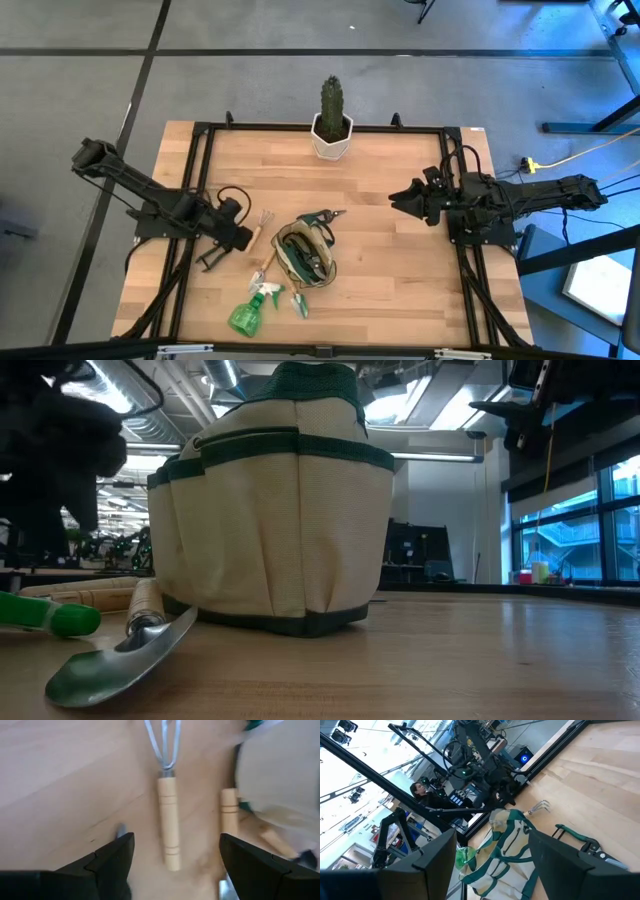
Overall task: Pick & Place Garden tools in Gardening bag
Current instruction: Put the brown hand rake into the green gardening bag
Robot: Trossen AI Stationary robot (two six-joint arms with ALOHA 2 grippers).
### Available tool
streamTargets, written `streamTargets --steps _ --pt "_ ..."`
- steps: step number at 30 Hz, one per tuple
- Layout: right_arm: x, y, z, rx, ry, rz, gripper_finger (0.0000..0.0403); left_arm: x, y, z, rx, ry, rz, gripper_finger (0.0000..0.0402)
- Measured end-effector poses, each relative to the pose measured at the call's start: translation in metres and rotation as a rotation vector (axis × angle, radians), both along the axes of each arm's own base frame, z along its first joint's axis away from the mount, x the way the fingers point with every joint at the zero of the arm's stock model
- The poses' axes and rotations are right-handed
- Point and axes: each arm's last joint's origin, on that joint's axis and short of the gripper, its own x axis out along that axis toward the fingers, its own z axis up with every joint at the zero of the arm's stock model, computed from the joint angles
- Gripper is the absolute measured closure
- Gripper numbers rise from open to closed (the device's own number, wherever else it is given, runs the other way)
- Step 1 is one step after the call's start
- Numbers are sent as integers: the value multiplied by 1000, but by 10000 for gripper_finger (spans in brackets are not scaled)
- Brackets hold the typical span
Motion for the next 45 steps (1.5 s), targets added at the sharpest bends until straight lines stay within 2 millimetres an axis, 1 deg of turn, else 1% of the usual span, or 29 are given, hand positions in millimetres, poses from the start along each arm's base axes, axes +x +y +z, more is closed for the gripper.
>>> streamTargets --steps 7,11,15,18,21,23,28,37,41,45 --pt "0 0 0 1 0 0 152 21 7 -3 25 -18 -39 132" --pt "0 0 0 11 0 0 152 32 12 -2 82 44 -70 148" --pt "0 0 0 11 1 0 152 49 15 2 119 78 -139 157" --pt "0 0 0 17 1 -1 152 58 15 2 137 156 -174 160" --pt "0 0 0 20 1 1 152 61 14 -3 150 252 -183 160" --pt "0 0 0 20 1 2 152 63 13 -8 140 283 -186 160" --pt "0 0 0 20 1 2 152 67 12 -16 140 301 -183 161" --pt "0 0 0 20 1 2 152 71 11 -23 132 320 -191 162" --pt "0 0 0 20 1 2 152 72 11 -25 136 323 -196 173" --pt "0 0 0 20 1 2 152 73 11 -24 156 318 -187 200"
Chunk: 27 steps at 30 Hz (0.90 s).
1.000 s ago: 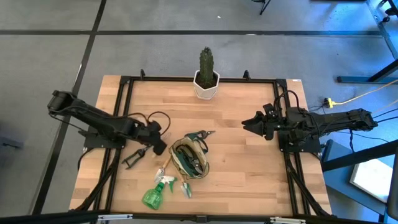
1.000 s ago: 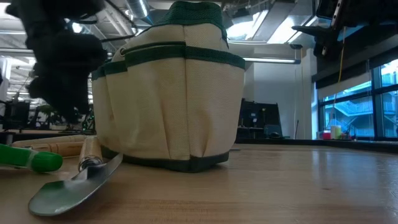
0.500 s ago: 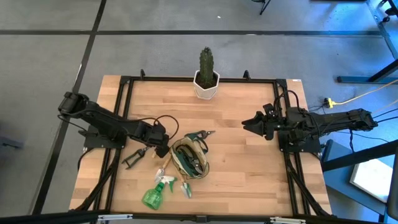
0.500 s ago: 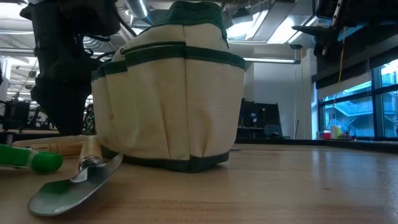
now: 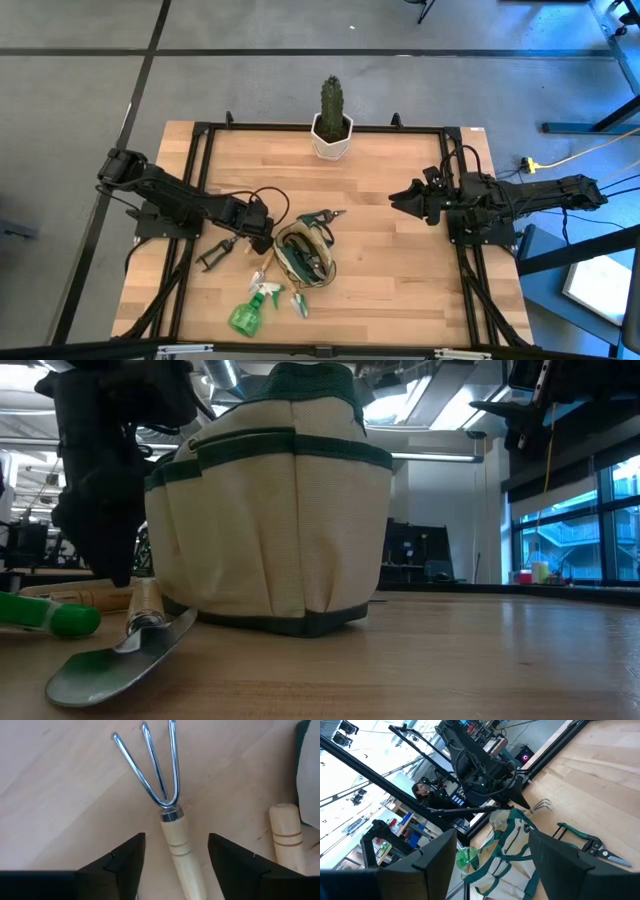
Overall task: Pick & Place Garden tools in Gardening bag
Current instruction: Put the brown hand rake into the green gardening bag
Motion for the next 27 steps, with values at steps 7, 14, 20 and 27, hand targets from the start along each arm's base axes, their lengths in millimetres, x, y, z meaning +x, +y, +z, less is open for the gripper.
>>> streamTargets --steps 7,14,20,27 --pt "0 0 0 0 0 0 152 0 0 0 3 -1 -9 293" --pt "0 0 0 0 0 0 152 2 0 2 4 -19 -18 388" --pt "0 0 0 8 0 4 152 1 0 3 -1 -26 -10 400" --pt "0 0 0 8 1 7 152 1 0 5 -10 -38 -11 400"
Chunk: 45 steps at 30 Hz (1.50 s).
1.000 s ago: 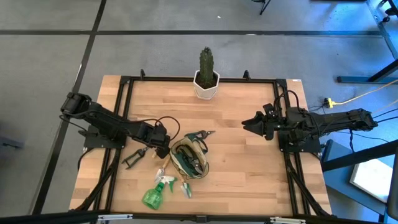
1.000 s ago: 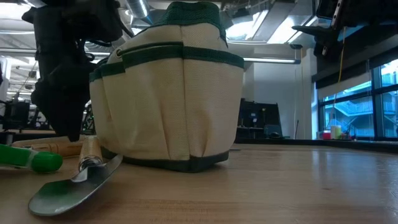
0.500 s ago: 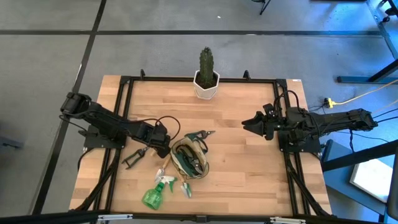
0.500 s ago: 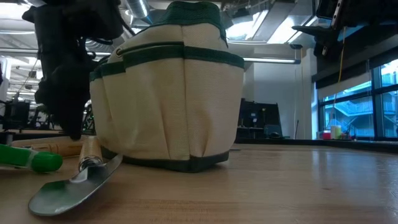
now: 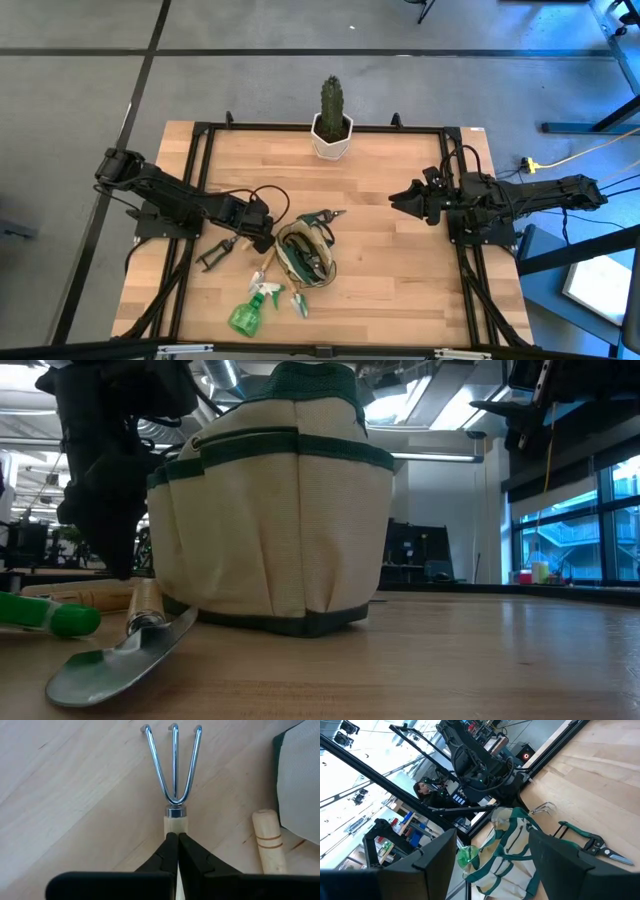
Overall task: Pick & Place Garden tools in Gardening bag
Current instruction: Put the brown hand rake into the green gardening bag
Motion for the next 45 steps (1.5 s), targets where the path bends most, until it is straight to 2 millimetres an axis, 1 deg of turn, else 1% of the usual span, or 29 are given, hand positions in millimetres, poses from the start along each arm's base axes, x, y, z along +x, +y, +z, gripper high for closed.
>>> streamTargets --steps 20,23,30,34,39,45 --pt "0 0 0 0 0 -1 152 0 0 0 24 1 -73 398" --pt "0 0 0 0 0 -1 152 2 0 0 24 -11 -74 380" --pt "0 0 0 0 0 -1 152 2 0 -2 17 -16 -61 298" --pt "0 0 0 0 1 -1 152 2 0 -2 16 -12 -57 264" --pt "0 0 0 0 0 -1 152 4 -1 -6 14 -2 -56 251" --pt "0 0 0 0 1 -2 152 5 -1 -10 19 16 -61 271"
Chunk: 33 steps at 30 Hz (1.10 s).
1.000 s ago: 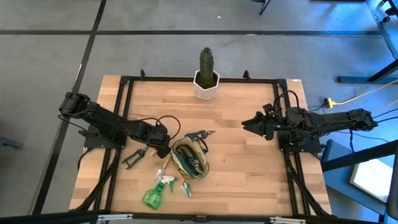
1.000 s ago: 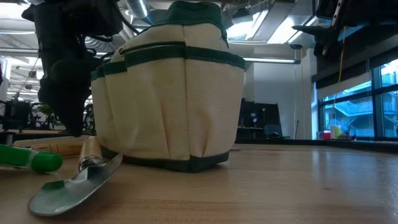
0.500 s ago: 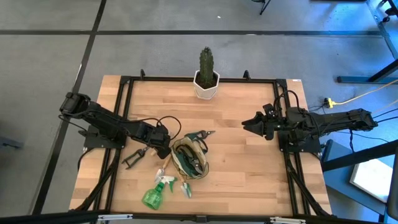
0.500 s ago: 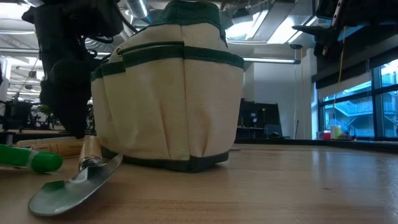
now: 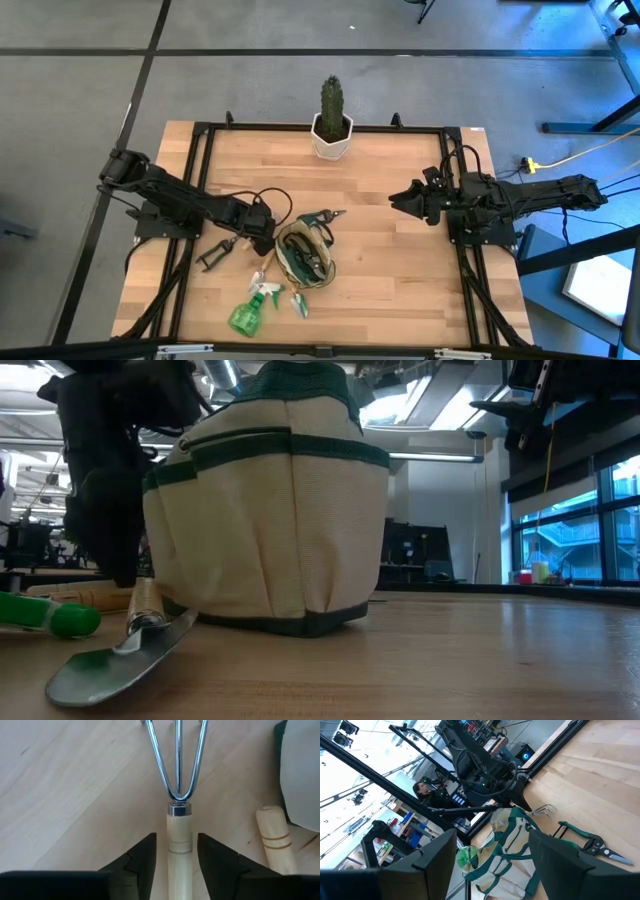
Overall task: Pick & Place Garden tools in Gardening bag
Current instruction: Put the brown hand rake into the green gardening bag
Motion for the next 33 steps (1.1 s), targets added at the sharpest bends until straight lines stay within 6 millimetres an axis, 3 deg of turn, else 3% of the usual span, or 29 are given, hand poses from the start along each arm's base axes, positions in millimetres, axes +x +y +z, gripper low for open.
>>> streamTargets --steps 8,14,27,33 --pt "0 0 -1 -1 6 -2 152 6 -2 -11 -19 31 -35 305" --pt "0 0 -1 -1 7 -2 152 3 -2 -7 -36 20 -24 339" --pt "0 0 -2 -2 22 2 152 -22 6 46 15 -207 150 339" --pt "0 0 -3 -3 29 2 152 -37 9 75 81 -435 258 339"
